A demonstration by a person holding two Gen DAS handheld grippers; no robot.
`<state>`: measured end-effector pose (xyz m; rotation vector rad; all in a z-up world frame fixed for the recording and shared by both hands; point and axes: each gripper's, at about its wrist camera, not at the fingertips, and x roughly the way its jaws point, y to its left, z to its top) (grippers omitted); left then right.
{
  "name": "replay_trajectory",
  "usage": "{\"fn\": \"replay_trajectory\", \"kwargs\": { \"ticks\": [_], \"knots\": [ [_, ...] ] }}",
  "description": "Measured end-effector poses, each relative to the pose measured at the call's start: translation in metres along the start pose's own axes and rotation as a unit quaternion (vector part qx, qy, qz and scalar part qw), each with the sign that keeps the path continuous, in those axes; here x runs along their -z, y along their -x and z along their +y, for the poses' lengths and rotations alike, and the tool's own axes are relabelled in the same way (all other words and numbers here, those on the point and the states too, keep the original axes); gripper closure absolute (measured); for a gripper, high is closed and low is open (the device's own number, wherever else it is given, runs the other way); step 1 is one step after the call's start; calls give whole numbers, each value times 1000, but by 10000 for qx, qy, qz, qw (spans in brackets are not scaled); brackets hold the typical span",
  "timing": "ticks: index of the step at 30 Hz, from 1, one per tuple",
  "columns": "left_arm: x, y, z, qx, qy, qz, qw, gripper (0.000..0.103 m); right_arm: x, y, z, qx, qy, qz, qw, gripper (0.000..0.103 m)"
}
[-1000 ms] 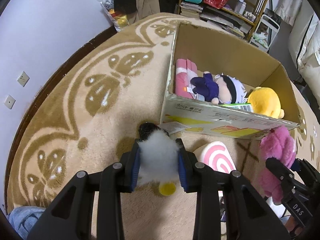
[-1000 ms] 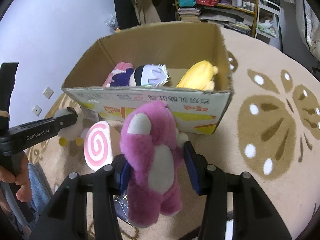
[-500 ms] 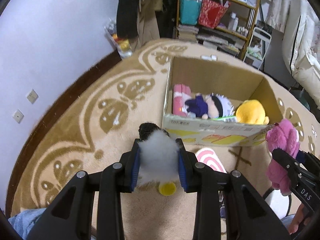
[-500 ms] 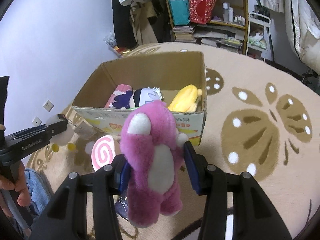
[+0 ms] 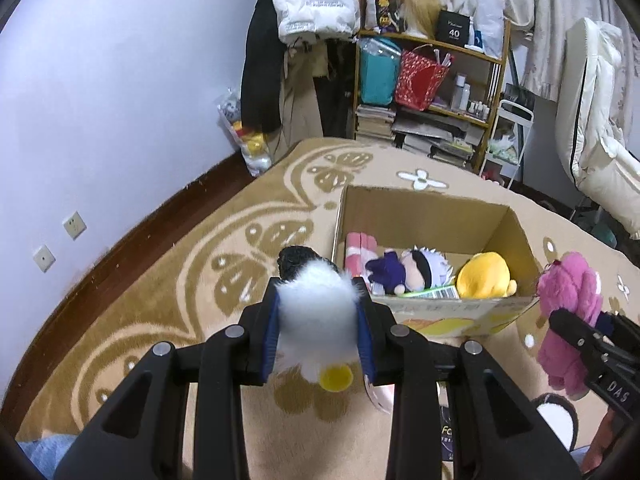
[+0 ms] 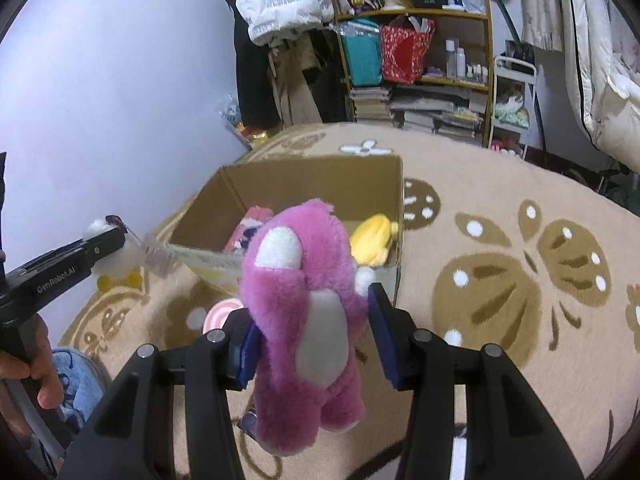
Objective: Organize soft objects
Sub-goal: 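Lift the white fluffy toy with the left tool while the right tool carries the pink plush over the box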
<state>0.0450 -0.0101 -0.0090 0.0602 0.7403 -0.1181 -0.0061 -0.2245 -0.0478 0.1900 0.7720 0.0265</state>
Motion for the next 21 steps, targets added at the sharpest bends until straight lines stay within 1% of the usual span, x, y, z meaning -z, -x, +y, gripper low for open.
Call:
{"fn": "replay_trajectory", "kwargs": {
  "ticks": [7, 10, 14, 21],
  "knots": [
    [-9, 3, -2, -41, -76, -226, 9997, 72, -12, 13, -4, -77, -6, -394, 9992, 52],
    [-15, 3, -3, -1, -63, -286, 9996, 72, -17, 15, -5, -107, -24, -478, 9988, 52],
    [-23, 2, -7, -42, -175, -377, 9991, 72, -21, 12, -5, -92, 27, -556, 9984, 52],
    [-31, -5, -16, -72, -374, -414, 9984, 71, -32, 9, -3, -77, 101, -775, 9969, 52]
  ]
}}
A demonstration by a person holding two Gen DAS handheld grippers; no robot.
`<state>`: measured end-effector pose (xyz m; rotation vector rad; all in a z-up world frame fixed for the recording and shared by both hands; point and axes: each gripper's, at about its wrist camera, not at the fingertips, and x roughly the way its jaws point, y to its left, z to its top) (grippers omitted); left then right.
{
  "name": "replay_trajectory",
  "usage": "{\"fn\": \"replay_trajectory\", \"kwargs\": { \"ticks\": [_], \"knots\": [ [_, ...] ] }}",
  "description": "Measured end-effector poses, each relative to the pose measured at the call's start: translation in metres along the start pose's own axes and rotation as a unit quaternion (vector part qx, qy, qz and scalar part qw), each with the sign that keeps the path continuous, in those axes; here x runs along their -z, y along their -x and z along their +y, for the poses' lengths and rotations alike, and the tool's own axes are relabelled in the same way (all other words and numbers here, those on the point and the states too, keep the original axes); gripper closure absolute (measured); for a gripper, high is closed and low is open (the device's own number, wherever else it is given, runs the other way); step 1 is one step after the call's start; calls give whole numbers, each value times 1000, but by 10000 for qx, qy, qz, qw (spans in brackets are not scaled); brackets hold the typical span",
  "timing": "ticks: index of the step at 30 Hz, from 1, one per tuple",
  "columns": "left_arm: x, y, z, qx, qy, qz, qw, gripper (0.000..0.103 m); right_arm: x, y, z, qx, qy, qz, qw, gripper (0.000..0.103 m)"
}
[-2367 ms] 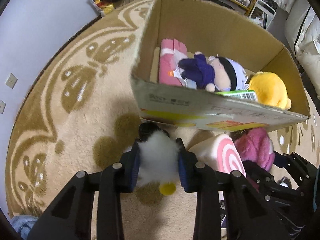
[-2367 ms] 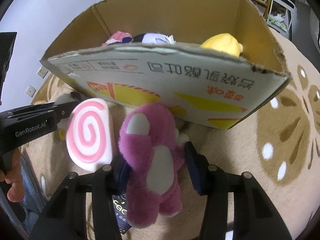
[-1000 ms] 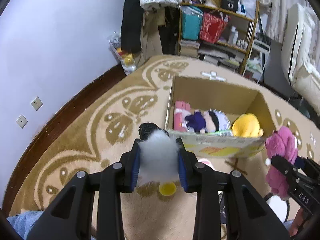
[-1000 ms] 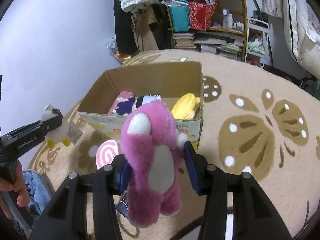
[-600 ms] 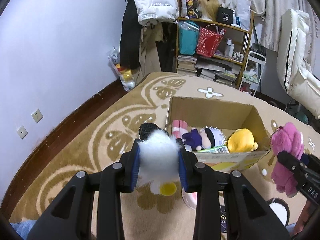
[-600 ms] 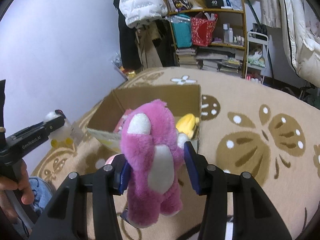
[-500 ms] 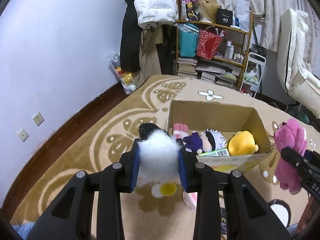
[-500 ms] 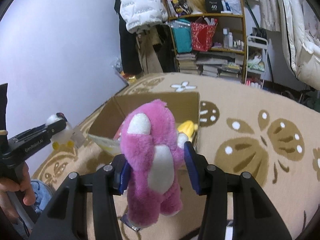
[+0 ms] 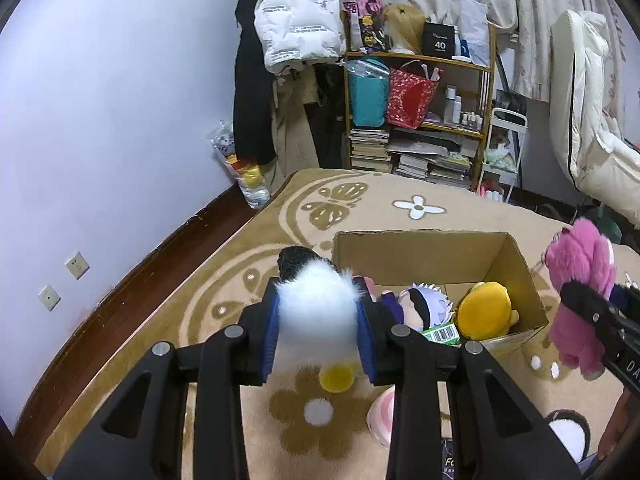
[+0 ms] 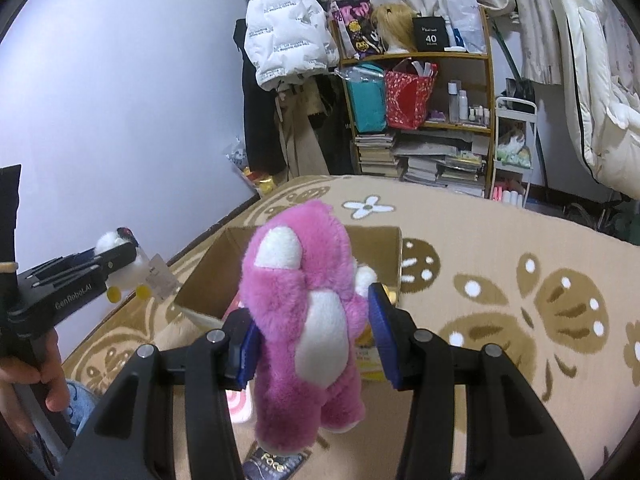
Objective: Organize soft objects
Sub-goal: 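Lift the white fluffy toy with the left tool while the right tool carries the pink plush over the box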
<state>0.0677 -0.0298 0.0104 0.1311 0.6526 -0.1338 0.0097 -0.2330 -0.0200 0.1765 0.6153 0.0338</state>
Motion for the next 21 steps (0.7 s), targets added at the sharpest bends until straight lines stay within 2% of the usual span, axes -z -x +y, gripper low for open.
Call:
{"fn": "replay_trajectory", "kwargs": {
  "ticks": [14, 21],
  "knots": [
    [-12, -11, -22, -14, -273, -488, 9984, 71, -17, -22, -6, -81, 35, -44, 10000, 51],
    [-8, -32, -27, 113, -329, -284, 9990, 71, -18, -39, -10, -122, 45, 83, 9999, 51]
  ]
}}
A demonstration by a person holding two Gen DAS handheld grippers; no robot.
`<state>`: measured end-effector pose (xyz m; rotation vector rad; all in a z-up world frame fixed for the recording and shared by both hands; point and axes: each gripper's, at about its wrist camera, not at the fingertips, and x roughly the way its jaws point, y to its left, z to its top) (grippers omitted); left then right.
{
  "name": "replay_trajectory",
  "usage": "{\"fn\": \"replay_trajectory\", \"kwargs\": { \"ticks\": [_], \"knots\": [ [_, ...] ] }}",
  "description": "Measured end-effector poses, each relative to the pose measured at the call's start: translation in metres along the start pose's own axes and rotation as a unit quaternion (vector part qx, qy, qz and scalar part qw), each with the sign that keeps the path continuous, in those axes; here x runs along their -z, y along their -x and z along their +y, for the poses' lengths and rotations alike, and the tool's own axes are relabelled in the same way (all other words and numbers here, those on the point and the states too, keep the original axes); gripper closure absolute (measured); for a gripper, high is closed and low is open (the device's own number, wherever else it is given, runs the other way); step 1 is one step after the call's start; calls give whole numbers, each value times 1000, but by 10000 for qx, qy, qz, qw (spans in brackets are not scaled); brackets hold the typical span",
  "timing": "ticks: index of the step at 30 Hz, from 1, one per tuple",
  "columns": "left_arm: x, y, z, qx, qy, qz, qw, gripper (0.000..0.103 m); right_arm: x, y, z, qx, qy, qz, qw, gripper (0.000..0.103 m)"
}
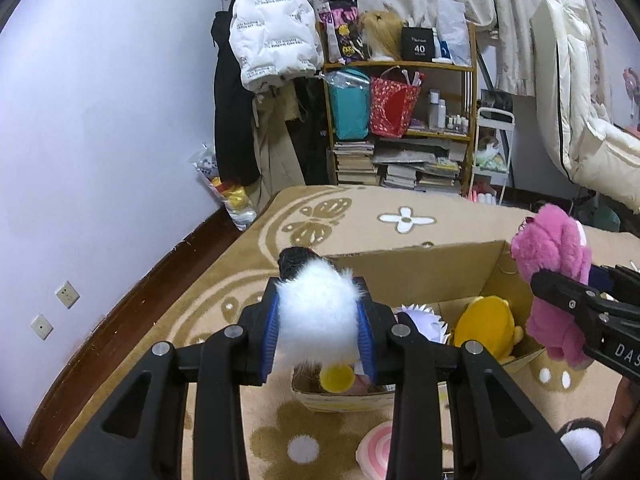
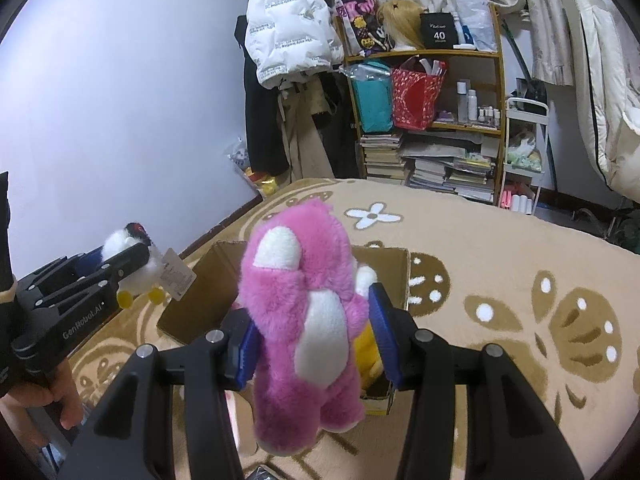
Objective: Organize soft objects
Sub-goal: 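Lift the white fluffy toy with the left tool while the right tool carries the pink plush over the box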
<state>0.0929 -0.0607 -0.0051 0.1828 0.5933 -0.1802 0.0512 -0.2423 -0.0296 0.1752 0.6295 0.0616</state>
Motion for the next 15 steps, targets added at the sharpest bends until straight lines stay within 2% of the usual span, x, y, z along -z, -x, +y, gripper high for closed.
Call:
{"fn": "replay_trajectory", "kwargs": {
  "ticks": [15],
  "knots": [
    [8, -25, -11, 153, 23, 207, 9997, 70, 4, -47, 8, -15, 154, 465, 9988, 47]
  ]
}}
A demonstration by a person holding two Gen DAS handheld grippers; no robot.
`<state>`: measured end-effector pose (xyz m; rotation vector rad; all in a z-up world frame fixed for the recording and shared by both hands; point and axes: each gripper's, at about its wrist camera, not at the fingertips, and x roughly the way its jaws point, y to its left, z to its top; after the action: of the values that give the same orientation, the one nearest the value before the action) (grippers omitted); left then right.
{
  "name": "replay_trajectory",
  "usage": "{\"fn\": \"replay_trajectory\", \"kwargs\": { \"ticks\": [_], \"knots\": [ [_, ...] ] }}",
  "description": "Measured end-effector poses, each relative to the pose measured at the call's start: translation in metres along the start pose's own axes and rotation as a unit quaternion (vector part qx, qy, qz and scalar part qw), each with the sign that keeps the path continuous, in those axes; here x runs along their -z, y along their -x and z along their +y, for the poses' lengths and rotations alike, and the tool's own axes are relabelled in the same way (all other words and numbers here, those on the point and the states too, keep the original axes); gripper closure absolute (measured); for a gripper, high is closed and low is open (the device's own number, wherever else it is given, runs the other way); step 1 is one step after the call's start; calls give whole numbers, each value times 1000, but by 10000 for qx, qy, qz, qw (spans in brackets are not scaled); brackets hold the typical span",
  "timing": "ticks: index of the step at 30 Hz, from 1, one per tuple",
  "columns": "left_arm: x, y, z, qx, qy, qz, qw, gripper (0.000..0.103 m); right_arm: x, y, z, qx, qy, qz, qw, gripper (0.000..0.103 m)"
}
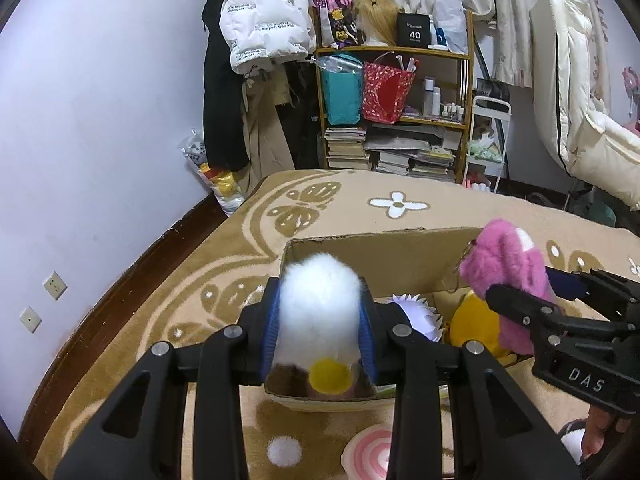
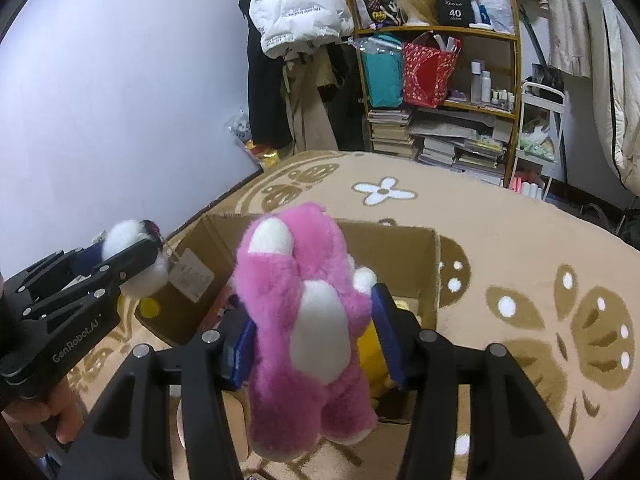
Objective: Organize soft objects
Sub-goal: 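Lower both plush toys into the box and open both tools, then withdraw both tools from the box toward the swirl cushion and black tissue pack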
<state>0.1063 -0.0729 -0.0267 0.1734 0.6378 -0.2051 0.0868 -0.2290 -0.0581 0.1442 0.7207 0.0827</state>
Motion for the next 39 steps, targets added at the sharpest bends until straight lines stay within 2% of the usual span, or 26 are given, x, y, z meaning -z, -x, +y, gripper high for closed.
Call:
{"fn": "replay_trajectory", "kwargs": {
  "ticks": [7, 8, 9, 10, 11, 13, 15, 21, 30, 39],
  "knots": [
    [3, -9, -4, -120, -80, 267, 9995, 68, 5, -8, -2, 55, -48, 209, 9998, 43],
    [4, -9, -3, -108, -44, 299, 9995, 61, 6, -8, -2, 65, -65, 244, 9997, 42],
    [4, -9, -2, -108, -16, 314, 9994, 46, 7, -8, -3, 77, -72, 255, 9996, 38],
    [4, -8, 1, -114, 22, 285, 9995, 40, 7, -8, -3, 97, -73, 254, 9996, 35],
    [4, -5, 2, -120, 63, 217, 9997, 36, 8, -6, -2, 104, -78, 239, 9996, 27],
    [3, -2, 5, -99, 100, 209, 9997, 31, 8, -4, -2, 78, -104, 193, 9997, 22],
    [2, 1, 9, -41, 196, 223, 9996, 17, 8, -1, -2, 67, -116, 167, 9998, 16],
    [-1, 9, 19, -107, 469, 165, 9987, 3, 8, 11, -3, 68, -160, 75, 9998, 0],
    [3, 22, 28, -293, 561, 165, 9979, 1, 12, 24, -6, 160, -237, 42, 9996, 0],
    [11, 40, 29, -160, 618, 283, 9976, 1, 23, 44, -1, 287, -118, -81, 9995, 0]
  ]
}}
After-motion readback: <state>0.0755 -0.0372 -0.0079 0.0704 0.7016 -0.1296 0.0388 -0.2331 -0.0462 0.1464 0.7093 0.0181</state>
